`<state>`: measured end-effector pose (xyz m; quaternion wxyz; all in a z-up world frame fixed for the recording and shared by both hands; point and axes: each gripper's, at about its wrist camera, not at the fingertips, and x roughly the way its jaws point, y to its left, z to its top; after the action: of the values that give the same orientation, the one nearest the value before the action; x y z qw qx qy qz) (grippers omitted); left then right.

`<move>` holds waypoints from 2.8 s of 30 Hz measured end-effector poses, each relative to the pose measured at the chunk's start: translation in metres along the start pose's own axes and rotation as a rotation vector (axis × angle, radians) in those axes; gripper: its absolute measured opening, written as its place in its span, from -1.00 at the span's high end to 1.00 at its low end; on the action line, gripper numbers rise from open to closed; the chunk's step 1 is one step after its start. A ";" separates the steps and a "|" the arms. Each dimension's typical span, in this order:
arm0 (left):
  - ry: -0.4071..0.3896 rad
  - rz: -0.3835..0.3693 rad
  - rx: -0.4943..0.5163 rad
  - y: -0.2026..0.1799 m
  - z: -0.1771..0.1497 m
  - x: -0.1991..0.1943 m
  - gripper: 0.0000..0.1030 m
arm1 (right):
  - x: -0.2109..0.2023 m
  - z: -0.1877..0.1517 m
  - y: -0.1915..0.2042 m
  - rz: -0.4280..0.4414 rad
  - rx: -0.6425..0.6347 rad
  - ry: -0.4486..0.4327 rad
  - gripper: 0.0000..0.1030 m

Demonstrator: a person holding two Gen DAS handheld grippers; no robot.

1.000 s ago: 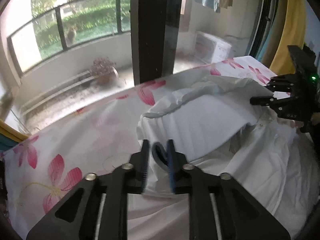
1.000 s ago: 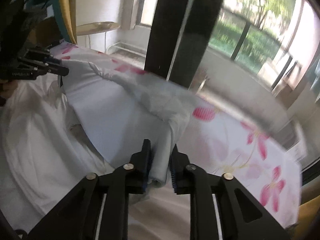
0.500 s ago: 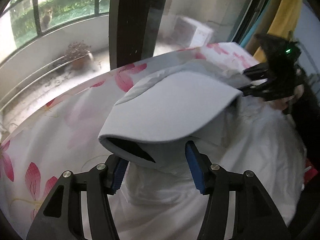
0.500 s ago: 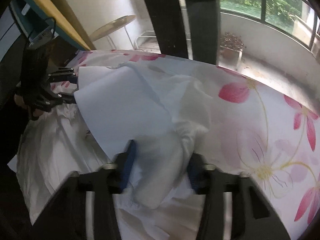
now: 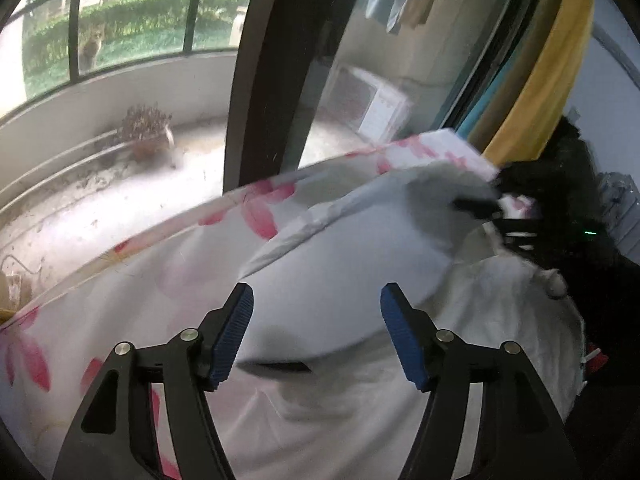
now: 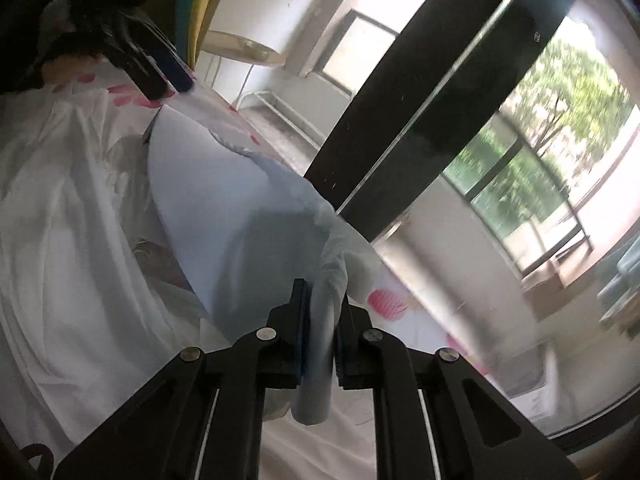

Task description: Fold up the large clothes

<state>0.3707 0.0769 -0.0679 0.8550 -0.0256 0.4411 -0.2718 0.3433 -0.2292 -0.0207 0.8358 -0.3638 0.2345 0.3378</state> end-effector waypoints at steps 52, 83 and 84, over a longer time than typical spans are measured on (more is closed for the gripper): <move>-0.166 0.294 0.215 -0.155 -0.191 -0.093 0.60 | -0.107 -0.079 0.059 0.083 0.134 0.064 0.48; -0.150 0.094 0.045 -0.153 -0.064 -0.015 0.25 | -0.088 -0.005 0.094 0.373 0.210 -0.002 0.94; -0.126 0.108 0.052 -0.155 -0.063 -0.006 0.25 | -0.093 -0.009 0.094 0.377 0.223 0.003 0.94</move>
<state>0.2512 -0.0395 -0.0579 0.8949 0.0032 0.3798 -0.2344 0.2113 -0.2245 -0.0093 0.7926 -0.2192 0.3355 0.4596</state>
